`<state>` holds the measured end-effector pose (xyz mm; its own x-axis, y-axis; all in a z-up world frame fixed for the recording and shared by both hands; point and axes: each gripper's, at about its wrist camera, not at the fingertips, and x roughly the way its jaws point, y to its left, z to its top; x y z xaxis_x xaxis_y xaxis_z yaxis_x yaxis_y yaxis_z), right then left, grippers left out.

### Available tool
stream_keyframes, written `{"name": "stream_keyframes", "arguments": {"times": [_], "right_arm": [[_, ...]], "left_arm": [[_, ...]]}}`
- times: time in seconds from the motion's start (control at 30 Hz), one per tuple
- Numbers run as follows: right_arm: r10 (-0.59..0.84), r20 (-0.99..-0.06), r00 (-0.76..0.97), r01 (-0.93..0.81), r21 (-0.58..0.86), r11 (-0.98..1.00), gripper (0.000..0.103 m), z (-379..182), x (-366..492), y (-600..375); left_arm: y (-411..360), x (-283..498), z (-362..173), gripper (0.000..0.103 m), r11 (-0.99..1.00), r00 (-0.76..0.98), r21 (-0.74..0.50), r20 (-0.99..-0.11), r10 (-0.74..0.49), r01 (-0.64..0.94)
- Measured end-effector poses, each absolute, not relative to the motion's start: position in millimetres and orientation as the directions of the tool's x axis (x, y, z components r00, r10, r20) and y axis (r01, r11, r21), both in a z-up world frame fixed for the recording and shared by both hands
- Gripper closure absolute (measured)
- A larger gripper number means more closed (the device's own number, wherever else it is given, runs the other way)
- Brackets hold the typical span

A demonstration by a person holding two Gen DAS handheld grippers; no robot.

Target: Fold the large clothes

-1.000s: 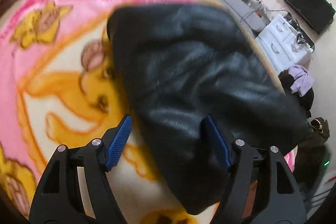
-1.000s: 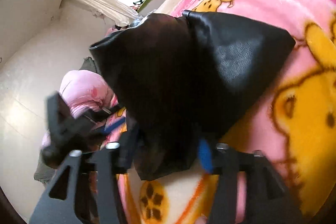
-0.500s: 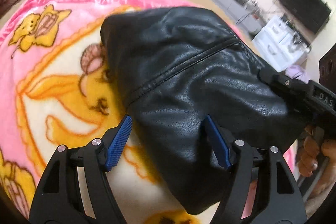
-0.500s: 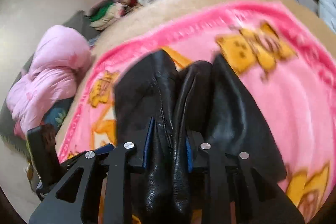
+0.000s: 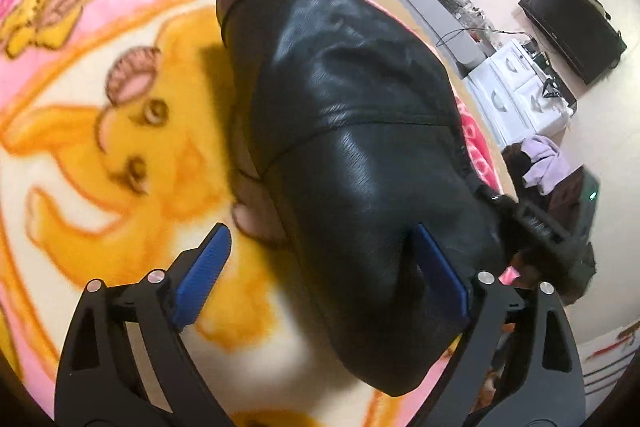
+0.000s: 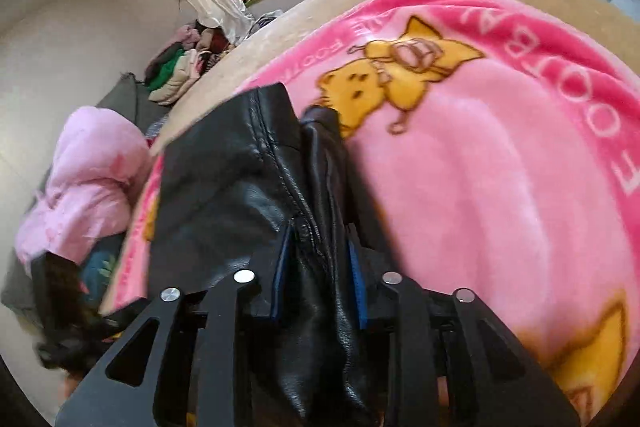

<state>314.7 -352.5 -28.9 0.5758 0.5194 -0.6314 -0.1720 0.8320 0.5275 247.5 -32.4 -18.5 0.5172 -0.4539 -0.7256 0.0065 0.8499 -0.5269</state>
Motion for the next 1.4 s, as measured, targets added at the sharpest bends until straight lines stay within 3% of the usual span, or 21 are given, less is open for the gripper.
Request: {"name": "stream_keyframes", "arguments": {"times": [0.17,0.27,0.33,0.37,0.5,0.53,0.63,0.8,1.1,1.2,1.27,1.4], "right_arm": [[0.468,-0.652,0.596,-0.113,0.509,0.853,0.039,-40.6,315.0,-366.3],[0.540,-0.586,0.604,-0.138,0.590,0.796,0.033,-22.8,302.1,-382.6],[0.577,-0.546,0.608,-0.159,0.628,0.762,0.012,-12.2,289.8,-394.7],[0.592,-0.532,0.606,-0.165,0.643,0.748,0.010,-9.5,286.0,-398.3],[0.681,-0.513,0.522,-0.148,0.732,0.665,0.011,-26.3,283.6,-406.7],[0.691,-0.527,0.495,-0.123,0.745,0.656,0.023,-36.7,286.4,-406.9],[0.694,-0.554,0.459,-0.037,0.769,0.638,0.046,-61.2,293.9,-407.4],[0.648,-0.576,0.498,-0.038,0.732,0.680,0.055,-50.0,279.1,-394.0],[0.662,-0.546,0.513,0.000,0.771,0.637,0.056,-53.6,223.1,-361.4],[0.628,-0.560,0.540,0.004,0.748,0.663,0.056,-54.0,210.2,-353.7],[0.620,-0.568,0.541,0.000,0.738,0.675,0.052,-51.8,212.3,-353.4],[0.623,-0.568,0.537,-0.009,0.735,0.678,0.042,-50.1,214.4,-356.7]], "left_arm": [[-50.6,250.1,-17.4,0.015,0.867,0.499,-0.497,-0.745,-0.443,0.028],[-55.3,251.1,-18.8,0.015,0.873,0.496,-0.486,-0.748,-0.442,0.045],[-59.4,250.1,-18.3,0.015,0.880,0.497,-0.472,-0.750,-0.435,0.057],[-61.0,249.6,-18.1,0.015,0.882,0.498,-0.468,-0.751,-0.433,0.061],[-65.6,249.2,-16.3,0.015,0.889,0.500,-0.452,-0.756,-0.423,0.068],[-66.6,248.8,-15.6,0.015,0.892,0.501,-0.446,-0.757,-0.419,0.071],[-69.6,249.1,-16.0,0.015,0.898,0.490,-0.433,-0.767,-0.415,0.083],[-72.2,246.1,-10.2,0.015,0.924,0.510,-0.369,-0.779,-0.365,0.098],[-64.6,237.4,10.2,0.015,0.958,0.570,-0.253,-0.771,-0.283,0.134],[-65.5,232.5,18.9,0.016,0.950,0.592,-0.265,-0.744,-0.310,0.165],[-69.4,229.6,20.9,0.025,0.935,0.576,-0.287,-0.737,-0.354,0.208],[-78.8,230.6,13.8,0.029,0.949,0.575,-0.216,-0.757,-0.311,0.229]]}}
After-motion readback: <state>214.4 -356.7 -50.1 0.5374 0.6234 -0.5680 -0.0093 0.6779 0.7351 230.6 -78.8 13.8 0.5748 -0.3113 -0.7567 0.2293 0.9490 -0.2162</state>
